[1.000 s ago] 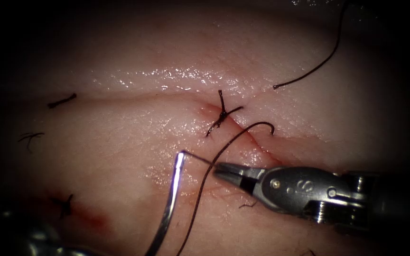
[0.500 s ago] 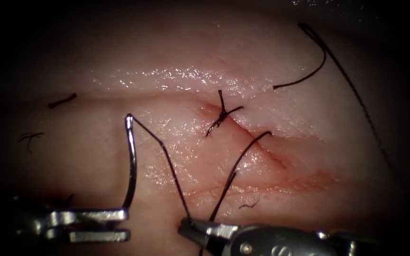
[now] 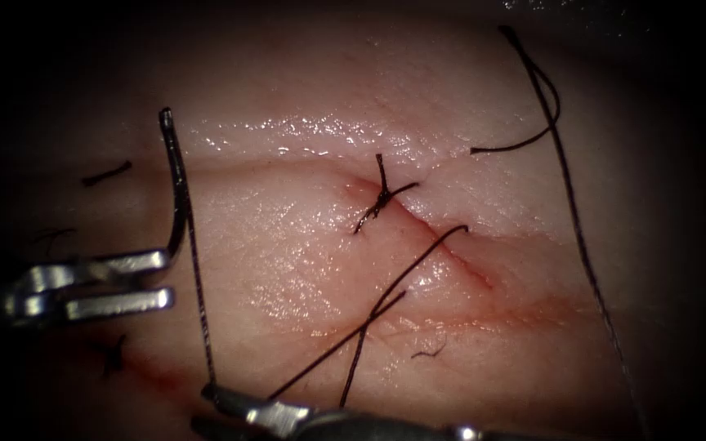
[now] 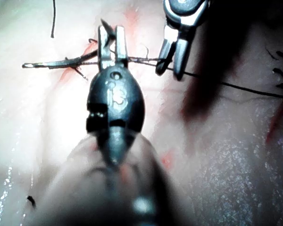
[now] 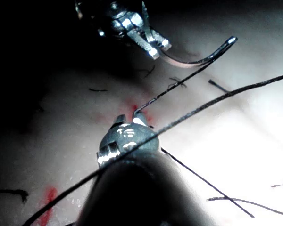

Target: Wound Closure

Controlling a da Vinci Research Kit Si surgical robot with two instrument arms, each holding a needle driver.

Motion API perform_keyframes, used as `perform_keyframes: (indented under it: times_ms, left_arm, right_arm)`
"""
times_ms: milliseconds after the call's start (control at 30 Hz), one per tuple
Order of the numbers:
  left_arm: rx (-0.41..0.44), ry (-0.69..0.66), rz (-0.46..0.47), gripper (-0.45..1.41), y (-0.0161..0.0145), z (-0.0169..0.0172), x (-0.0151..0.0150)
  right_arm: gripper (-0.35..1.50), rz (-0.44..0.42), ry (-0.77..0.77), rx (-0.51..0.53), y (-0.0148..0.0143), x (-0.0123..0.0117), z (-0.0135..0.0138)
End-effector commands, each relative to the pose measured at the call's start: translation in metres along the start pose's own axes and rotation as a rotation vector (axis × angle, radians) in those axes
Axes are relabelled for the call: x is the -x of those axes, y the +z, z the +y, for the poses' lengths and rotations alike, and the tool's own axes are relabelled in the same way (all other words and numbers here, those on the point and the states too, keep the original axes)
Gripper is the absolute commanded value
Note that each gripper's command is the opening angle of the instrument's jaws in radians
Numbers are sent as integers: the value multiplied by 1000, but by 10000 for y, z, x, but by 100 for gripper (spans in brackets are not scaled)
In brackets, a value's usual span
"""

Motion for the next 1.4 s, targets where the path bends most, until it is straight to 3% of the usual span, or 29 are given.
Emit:
perform_keyframes:
  times_ms: [33,167,267,367,467,600,700,967,1000,1167,1267,1400]
  left_arm:
    - [-18,9,-10,-45,3,-5,6]
    - [-109,27,-24,-45,-12,-35,15]
    - [-180,35,-26,-45,-31,-56,21]
    - [-217,37,-29,-45,-42,-63,22]
    - [-220,55,-31,-45,-43,-62,21]
    - [-211,63,-13,-45,-35,-52,20]
    - [-210,64,-10,-45,-33,-49,18]
    - [-189,56,16,-45,-28,-40,12]
    - [-186,56,16,-45,-27,-38,10]
    - [-160,48,29,-45,-19,-27,5]
    - [-140,50,29,-45,-12,-19,2]
    - [-120,49,31,-45,-6,-10,-2]
  right_arm:
    - [140,39,8,28,-3,5,15]
    - [146,98,7,38,-38,10,34]
    - [135,112,-3,27,-65,20,39]
    - [125,87,-29,59,-73,36,42]
    - [123,44,-42,88,-62,65,55]
    - [123,-19,-78,112,-34,122,79]
    - [121,-52,-94,125,-27,146,89]
    - [104,-89,-120,141,-14,170,95]
    - [99,-94,-119,143,-14,170,95]
    - [29,-93,-113,139,-14,167,100]
    - [-35,-94,-103,141,-14,165,103]
    - [-35,-98,-79,153,-17,165,103]
